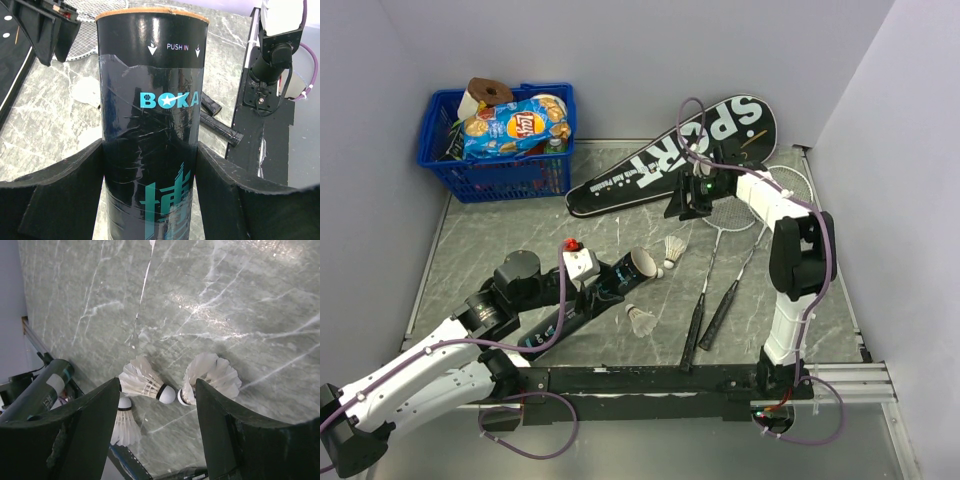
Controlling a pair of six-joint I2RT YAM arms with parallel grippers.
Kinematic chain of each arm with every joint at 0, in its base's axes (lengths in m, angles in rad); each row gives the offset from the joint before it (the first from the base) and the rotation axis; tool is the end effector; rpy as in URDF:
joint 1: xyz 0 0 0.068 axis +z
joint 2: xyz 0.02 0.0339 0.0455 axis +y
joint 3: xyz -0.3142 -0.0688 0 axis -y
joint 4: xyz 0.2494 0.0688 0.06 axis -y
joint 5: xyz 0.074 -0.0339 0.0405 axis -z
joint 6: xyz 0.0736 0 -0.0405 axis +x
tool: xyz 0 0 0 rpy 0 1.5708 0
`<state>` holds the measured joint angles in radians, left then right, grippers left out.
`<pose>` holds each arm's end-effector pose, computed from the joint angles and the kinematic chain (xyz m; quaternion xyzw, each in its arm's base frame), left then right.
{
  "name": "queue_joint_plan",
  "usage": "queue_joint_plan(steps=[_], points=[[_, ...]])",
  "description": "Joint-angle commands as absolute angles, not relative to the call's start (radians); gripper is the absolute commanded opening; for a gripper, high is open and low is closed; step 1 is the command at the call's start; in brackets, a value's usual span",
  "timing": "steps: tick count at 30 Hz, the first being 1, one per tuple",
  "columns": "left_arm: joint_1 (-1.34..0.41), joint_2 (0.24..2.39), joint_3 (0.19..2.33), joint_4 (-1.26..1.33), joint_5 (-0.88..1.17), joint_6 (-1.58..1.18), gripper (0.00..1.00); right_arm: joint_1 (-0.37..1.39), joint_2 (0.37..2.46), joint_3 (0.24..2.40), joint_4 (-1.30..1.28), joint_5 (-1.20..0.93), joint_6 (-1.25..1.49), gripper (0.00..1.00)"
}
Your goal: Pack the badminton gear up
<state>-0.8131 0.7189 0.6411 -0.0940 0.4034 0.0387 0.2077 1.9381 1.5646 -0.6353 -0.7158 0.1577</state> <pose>0.1003 -0.1480 0.3366 0.4272 0.6294 -0.3801 0.5262 0.4362 0.1413 0.2620 -0.1196 0.8972 0.3782 0.1943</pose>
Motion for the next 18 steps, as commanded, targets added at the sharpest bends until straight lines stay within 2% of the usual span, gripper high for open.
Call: queue_joint_plan(steps=[1,18], points=[[-0.816,0.719,0.65,-0.057,0.425,0.041,0.01,0.21,1.954,1.543,-0.572,-0.776,0.152,0.69],[-0.816,0.709,0.652,-0.058,0.429,0.038,0.01,0.219,1.962,1.399,-0.541,-0.787,0.147,0.69]])
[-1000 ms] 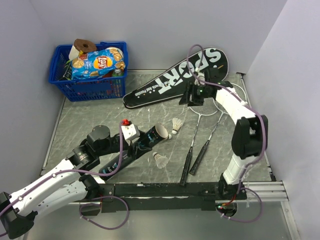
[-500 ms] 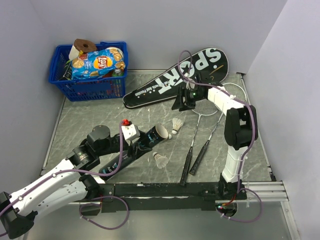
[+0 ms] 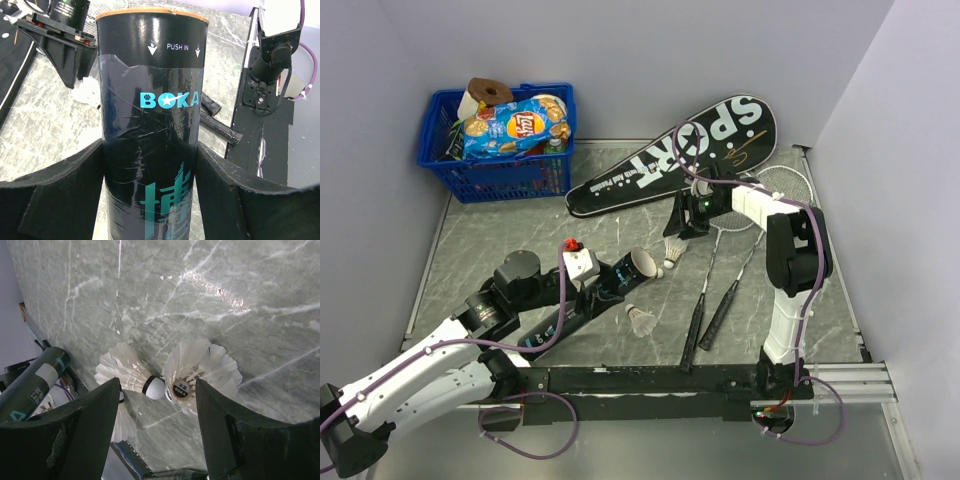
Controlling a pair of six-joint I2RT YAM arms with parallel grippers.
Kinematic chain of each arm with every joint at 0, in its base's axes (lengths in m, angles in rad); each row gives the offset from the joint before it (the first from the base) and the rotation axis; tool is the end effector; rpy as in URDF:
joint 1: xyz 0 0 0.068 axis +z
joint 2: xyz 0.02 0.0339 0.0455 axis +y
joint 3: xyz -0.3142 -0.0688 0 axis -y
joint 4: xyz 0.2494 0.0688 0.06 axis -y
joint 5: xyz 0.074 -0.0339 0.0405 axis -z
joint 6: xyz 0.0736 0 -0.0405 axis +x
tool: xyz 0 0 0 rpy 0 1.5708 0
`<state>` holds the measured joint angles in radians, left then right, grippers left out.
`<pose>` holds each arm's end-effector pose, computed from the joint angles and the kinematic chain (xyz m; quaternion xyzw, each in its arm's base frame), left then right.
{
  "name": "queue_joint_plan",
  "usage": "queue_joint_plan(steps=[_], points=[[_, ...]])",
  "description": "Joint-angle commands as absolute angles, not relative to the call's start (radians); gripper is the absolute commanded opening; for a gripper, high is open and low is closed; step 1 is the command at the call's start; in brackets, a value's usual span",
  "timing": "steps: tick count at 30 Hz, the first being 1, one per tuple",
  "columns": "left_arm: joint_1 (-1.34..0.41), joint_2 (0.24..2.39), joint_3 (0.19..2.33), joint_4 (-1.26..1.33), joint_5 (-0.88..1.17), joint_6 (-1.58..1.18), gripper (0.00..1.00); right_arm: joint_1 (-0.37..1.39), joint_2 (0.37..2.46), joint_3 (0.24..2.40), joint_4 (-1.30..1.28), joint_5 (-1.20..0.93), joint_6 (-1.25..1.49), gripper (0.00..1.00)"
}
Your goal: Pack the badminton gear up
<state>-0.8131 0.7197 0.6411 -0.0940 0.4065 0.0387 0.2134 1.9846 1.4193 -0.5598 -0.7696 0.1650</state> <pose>0.1002 -0.1483 0.3365 0.4280 0.6290 -0.3811 0.5253 0.4229 0.1440 0.2038 -0.1048 0.9017 0.3981 0.1323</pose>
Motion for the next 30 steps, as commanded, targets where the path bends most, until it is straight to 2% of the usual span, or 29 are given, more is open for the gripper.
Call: queue_joint_plan(steps=[1,9,15,24,26,30], points=[[-0.816,0.707,0.652,-0.058,0.43,0.037,0.01,0.219,1.956,1.391,-0.538,-0.787,0.147,0.69],[-0.819,0.704,0.652,-0.057,0.431,0.037,0.01,0.221,1.902,1.292,-0.532,-0.778,0.144,0.68],[-0.821,0.704,0.653,-0.058,0.434,0.035,0.01,0.221,1.836,1.215,-0.512,-0.766,0.146,0.64],[-0.825,0.712,0.653,-0.058,0.426,0.035,0.01,0.219,1.752,1.157,-0.517,-0.736,0.143,0.45],[-0.825,0.713,0.653,-0.061,0.423,0.037,0.01,0.218,1.749,1.152,-0.52,-0.736,0.143,0.38],[-0.827,0.712,0.652,-0.06,0.414,0.038,0.01,0.219,1.755,1.138,-0.502,-0.752,0.156,0.37]])
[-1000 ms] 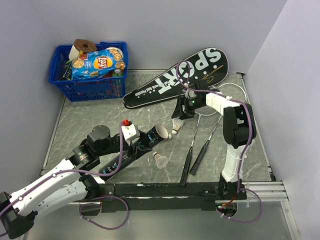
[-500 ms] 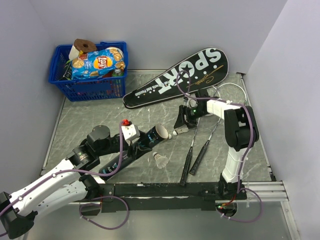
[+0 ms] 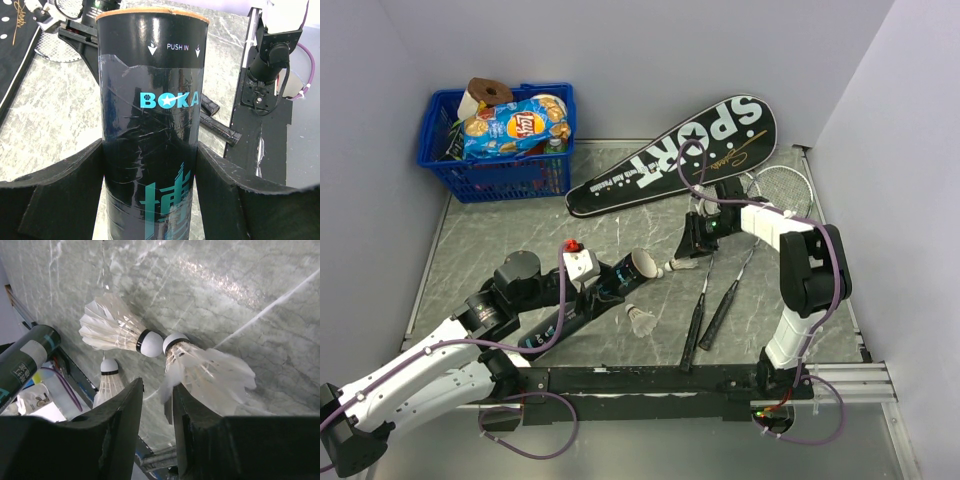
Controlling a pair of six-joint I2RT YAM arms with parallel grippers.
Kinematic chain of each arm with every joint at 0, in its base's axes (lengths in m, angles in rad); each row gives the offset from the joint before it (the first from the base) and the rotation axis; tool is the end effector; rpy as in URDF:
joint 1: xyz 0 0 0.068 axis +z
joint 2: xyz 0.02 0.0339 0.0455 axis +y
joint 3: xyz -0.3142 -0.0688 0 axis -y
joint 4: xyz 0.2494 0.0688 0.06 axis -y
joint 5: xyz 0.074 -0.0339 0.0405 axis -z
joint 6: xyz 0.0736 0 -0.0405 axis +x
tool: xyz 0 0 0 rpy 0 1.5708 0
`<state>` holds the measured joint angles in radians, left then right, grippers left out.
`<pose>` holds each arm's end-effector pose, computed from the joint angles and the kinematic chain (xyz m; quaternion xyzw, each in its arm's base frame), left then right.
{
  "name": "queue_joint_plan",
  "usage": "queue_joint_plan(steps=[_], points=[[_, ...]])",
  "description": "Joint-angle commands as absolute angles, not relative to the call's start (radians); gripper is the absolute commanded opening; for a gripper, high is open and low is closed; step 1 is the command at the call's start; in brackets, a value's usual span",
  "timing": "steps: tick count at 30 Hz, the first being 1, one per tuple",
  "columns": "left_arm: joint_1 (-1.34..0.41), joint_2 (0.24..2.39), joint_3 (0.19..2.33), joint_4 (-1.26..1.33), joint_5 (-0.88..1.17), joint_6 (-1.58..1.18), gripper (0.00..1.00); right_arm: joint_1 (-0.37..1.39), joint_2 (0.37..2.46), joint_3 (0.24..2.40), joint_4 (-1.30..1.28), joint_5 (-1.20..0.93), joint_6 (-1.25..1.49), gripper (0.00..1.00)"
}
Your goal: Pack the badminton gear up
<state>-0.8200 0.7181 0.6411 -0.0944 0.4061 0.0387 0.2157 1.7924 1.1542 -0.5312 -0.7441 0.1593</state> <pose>0.0990 -0.1487 0.3367 0.4300 0.6272 -0.3828 0.5245 0.3558 0.1290 0.2017 -0.0982 0.9105 0.3846 0.1161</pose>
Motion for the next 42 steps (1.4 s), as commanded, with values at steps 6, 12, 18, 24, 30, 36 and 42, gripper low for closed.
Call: queue_joint_plan(steps=[6,12,18,24,30,36,42], points=[[-0.827,0.716,0.65,-0.061,0.407,0.041,0.01,0.222,1.743,1.14,-0.482,-0.729,0.181,0.0],[-0.827,0.724,0.649,-0.054,0.399,0.041,0.01,0.227,1.588,1.178,-0.557,-0.649,0.187,0.0],[-0.828,0.752,0.65,-0.06,0.403,0.046,0.01,0.29,1.372,1.296,-0.712,-0.46,0.215,0.0],[-0.842,0.773,0.655,-0.074,0.414,0.063,0.01,0.354,1.175,1.388,-0.845,-0.426,0.204,0.0],[-0.867,0.793,0.658,-0.09,0.407,0.089,0.01,0.399,1.072,1.465,-1.003,-0.537,0.157,0.0],[-0.874,0.807,0.657,-0.092,0.413,0.095,0.01,0.446,1.022,1.476,-1.072,-0.67,0.127,0.0],[-0.879,0.815,0.658,-0.097,0.422,0.1,0.01,0.52,0.982,1.445,-1.085,-0.68,0.13,0.0]])
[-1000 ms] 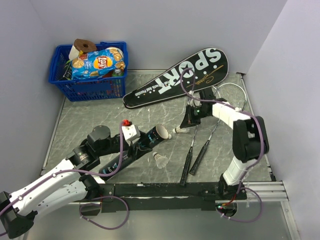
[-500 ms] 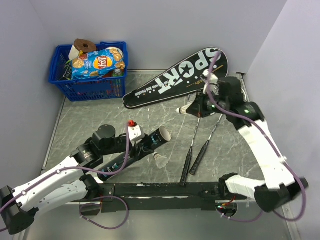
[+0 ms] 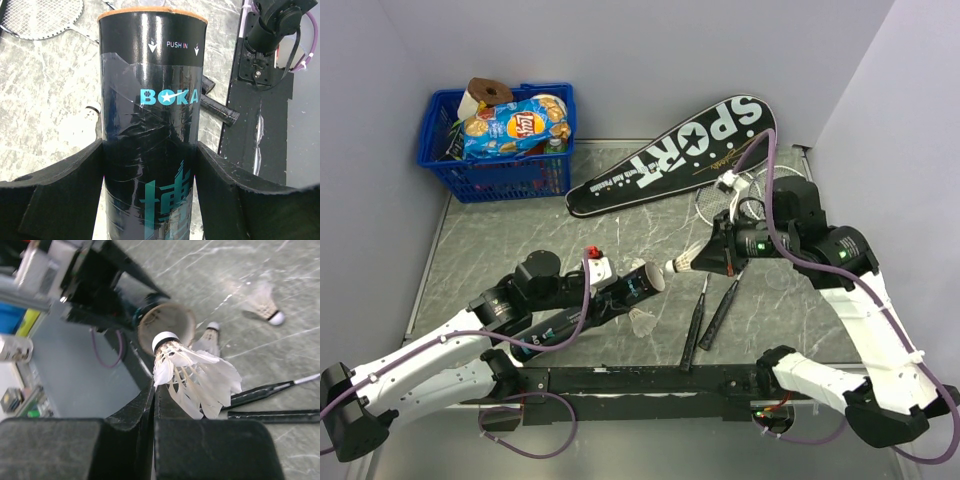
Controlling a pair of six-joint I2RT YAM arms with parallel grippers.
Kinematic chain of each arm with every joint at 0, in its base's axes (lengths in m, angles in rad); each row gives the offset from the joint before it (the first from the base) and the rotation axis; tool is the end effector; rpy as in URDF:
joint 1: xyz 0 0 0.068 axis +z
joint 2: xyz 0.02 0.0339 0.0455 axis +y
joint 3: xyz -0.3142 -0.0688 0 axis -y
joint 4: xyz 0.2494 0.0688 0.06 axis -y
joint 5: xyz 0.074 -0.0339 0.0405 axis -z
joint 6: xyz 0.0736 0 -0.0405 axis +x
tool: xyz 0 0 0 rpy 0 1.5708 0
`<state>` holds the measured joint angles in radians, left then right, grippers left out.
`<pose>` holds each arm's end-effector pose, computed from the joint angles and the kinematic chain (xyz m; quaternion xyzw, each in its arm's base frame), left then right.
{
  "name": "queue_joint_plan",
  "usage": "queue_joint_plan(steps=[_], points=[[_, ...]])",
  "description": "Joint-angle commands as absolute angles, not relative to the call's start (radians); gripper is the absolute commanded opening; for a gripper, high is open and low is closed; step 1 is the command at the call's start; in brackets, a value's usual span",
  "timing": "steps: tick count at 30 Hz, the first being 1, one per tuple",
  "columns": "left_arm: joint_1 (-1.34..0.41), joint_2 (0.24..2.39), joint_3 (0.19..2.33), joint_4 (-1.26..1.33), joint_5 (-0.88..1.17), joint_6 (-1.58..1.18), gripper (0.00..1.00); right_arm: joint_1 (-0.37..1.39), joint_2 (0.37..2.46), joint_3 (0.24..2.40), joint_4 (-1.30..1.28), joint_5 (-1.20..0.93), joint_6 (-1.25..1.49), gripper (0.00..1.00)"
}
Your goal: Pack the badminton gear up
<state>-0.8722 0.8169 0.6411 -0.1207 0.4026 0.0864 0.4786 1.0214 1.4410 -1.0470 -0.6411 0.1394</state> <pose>0.1043 -0.1690 0.3166 0.4687 0.6440 -0.3716 0.4769 0.1279 0.1159 0.4598 -0.2838 0.8091 0.3985 0.3255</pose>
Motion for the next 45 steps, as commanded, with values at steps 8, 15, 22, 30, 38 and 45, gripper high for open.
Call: queue_joint_plan(steps=[8,15,22,30,38,45], points=[[-0.887,0.801,0.657,-0.095,0.446,0.1,0.01,0.586,1.0,1.382,-1.02,-0.66,0.161,0.0],[-0.896,0.784,0.653,-0.097,0.466,0.106,0.01,0.621,1.071,1.4,-0.973,-0.647,0.169,0.0],[-0.9,0.761,0.65,-0.087,0.466,0.106,0.01,0.683,1.13,1.391,-0.922,-0.661,0.186,0.0],[-0.9,0.732,0.641,-0.061,0.486,0.098,0.01,0.767,1.152,1.255,-0.723,-0.667,0.271,0.0],[-0.9,0.723,0.637,-0.046,0.495,0.091,0.01,0.845,1.172,1.085,-0.437,-0.646,0.442,0.0],[-0.9,0.713,0.634,-0.038,0.496,0.086,0.01,0.871,1.18,1.028,-0.304,-0.637,0.514,0.1]])
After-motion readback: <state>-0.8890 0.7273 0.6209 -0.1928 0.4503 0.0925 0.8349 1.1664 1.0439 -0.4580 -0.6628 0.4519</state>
